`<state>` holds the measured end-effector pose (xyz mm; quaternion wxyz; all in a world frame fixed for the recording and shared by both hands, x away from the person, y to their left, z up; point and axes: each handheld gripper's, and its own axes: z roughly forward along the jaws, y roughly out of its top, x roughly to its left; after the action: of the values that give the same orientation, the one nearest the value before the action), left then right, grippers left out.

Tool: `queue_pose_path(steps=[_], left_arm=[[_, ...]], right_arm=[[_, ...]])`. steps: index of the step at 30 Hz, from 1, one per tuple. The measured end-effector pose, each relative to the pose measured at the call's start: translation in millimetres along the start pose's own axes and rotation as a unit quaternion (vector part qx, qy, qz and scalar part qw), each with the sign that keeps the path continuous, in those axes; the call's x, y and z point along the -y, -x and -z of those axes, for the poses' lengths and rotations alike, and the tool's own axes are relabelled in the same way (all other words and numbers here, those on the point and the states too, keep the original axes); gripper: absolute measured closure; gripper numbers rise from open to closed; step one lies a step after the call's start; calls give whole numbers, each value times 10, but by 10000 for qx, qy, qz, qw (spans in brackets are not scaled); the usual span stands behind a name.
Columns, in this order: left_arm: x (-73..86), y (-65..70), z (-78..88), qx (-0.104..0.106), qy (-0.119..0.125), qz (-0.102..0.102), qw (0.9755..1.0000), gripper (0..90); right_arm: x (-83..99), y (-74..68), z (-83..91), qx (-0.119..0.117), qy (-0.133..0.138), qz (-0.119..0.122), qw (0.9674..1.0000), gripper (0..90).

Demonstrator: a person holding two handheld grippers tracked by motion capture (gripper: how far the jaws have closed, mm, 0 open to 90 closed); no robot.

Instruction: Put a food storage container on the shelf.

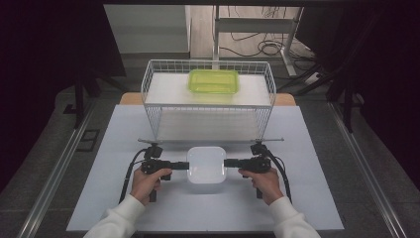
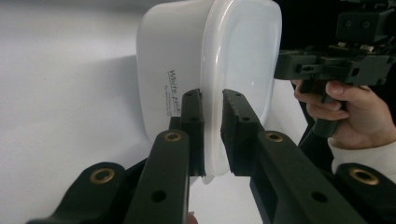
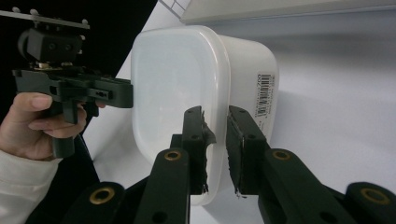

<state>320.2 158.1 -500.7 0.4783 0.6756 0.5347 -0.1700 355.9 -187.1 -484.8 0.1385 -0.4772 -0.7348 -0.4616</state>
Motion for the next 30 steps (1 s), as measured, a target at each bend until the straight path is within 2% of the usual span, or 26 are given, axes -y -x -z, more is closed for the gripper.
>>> queue_pose_path(steps=[8,30], left_arm=[[-3,38,48,73,70,-176,9998,802],[-42,245,190,37,323,-585,9978,805]], right_arm=[[-7,-21,9,16,27,127,9999,773],[-76,-224,146,39,264,518,9983,771]])
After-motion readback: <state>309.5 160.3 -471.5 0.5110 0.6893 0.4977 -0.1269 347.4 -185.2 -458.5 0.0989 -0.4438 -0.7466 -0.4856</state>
